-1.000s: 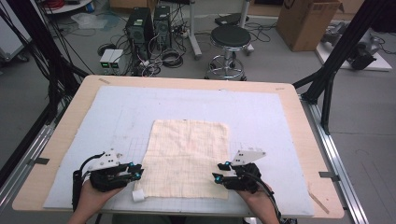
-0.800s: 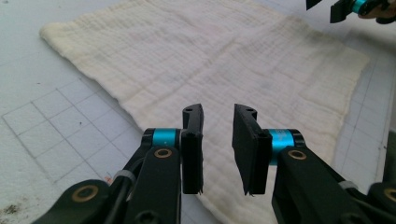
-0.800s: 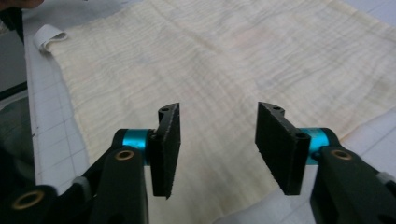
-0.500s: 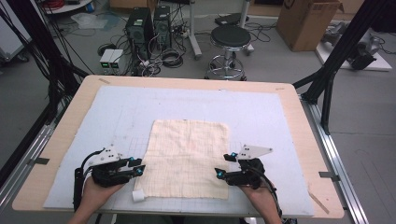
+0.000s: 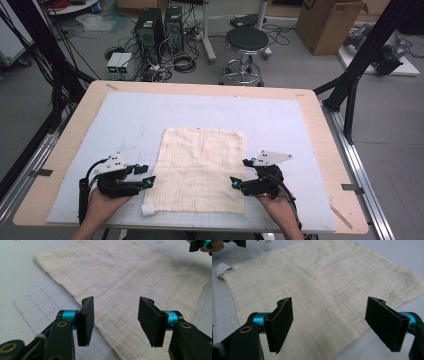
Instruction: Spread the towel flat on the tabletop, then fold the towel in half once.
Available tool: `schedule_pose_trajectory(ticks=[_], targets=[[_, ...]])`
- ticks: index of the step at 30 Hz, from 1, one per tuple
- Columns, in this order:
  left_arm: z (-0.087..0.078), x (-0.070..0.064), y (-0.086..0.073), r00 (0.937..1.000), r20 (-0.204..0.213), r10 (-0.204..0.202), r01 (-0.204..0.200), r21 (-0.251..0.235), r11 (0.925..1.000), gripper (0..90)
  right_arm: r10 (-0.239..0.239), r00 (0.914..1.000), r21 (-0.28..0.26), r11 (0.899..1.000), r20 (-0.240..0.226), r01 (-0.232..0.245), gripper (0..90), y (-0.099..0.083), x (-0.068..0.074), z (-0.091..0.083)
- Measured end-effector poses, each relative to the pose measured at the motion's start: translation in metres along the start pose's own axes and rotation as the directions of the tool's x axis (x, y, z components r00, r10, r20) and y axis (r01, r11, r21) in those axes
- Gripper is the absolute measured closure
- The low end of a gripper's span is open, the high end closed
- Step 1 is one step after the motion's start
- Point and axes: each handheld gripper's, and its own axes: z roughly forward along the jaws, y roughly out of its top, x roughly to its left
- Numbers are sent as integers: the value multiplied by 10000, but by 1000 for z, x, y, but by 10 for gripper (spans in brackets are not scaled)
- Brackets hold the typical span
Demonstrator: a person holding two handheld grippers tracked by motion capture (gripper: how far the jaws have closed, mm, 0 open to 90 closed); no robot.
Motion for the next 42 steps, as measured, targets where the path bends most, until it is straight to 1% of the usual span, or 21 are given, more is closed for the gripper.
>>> schedule_pose_trajectory(ticks=[2,3,4,5,7,11,12,13,14,19,22,25,27,28,30,33,35,37,39,40,42], targets=[[0,0,3,10000,24,2,-2,39,10000,441,46,10000,-10,10000,-45,-46,212,2,-2,0],[1,1,4,10000,33,20,-20,15,10000,440,188,9997,6,9998,-134,-188,210,3,-3,0],[1,1,6,9999,9,119,-119,13,9999,439,131,9999,-40,9999,-105,-131,210,4,-4,-1],[1,1,8,9998,12,175,-175,-11,9998,436,156,9999,-38,9999,-59,-157,209,4,-4,-1],[3,0,11,9998,49,206,-206,-137,9997,435,270,9996,-38,9996,-119,-271,200,4,-5,-2],[5,-1,16,9993,46,366,-365,-199,9991,433,286,9993,22,9996,-221,-286,187,4,-4,-2],[5,-2,16,9992,146,382,-379,-210,9991,433,246,9995,61,9997,-209,-245,187,4,-4,-2],[5,-3,16,9992,159,366,-363,-210,9991,433,204,9996,90,9998,-184,-203,187,5,-4,-2],[5,-3,16,9988,195,450,-447,-156,9989,431,198,9996,93,9998,-201,-196,187,5,-3,-2],[4,-3,17,9989,170,446,-444,-127,9989,403,217,9996,196,9996,-188,-214,191,8,-4,-2],[4,-4,18,9988,187,456,-456,-28,9990,394,204,9998,279,9994,-66,-202,199,10,-7,-1],[4,-5,21,9985,129,533,-533,21,9986,394,70,9997,348,9994,215,-78,201,14,-12,2],[4,-3,24,9985,146,527,-526,-40,9986,394,156,9996,316,9994,249,-164,215,16,-16,3],[4,-1,26,9987,75,502,-502,-29,9987,394,190,9995,320,9993,249,-198,227,18,-18,4],[6,1,30,9986,32,521,-520,-53,9986,394,196,9991,321,9993,384,-208,230,21,-23,5],[9,7,37,9993,-1,367,-367,-97,9993,410,326,9985,217,9992,443,-336,248,24,-29,6],[12,11,41,9993,-142,349,-350,-25,9994,413,530,9974,183,9984,481,-539,255,28,-34,7],[17,14,46,9995,-193,241,-243,-82,9997,419,561,9973,192,9982,482,-571,269,31,-38,8],[22,18,52,9997,-215,92,-97,-223,9997,422,443,9972,144,9989,606,-453,284,36,-42,9],[24,21,55,9997,-226,22,-27,-229,9997,427,490,9965,217,9985,681,-506,285,38,-44,9],[30,24,61,9995,-314,20,-25,-170,9999,431,568,9956,303,9978,742,-592,297,44,-50,12]])
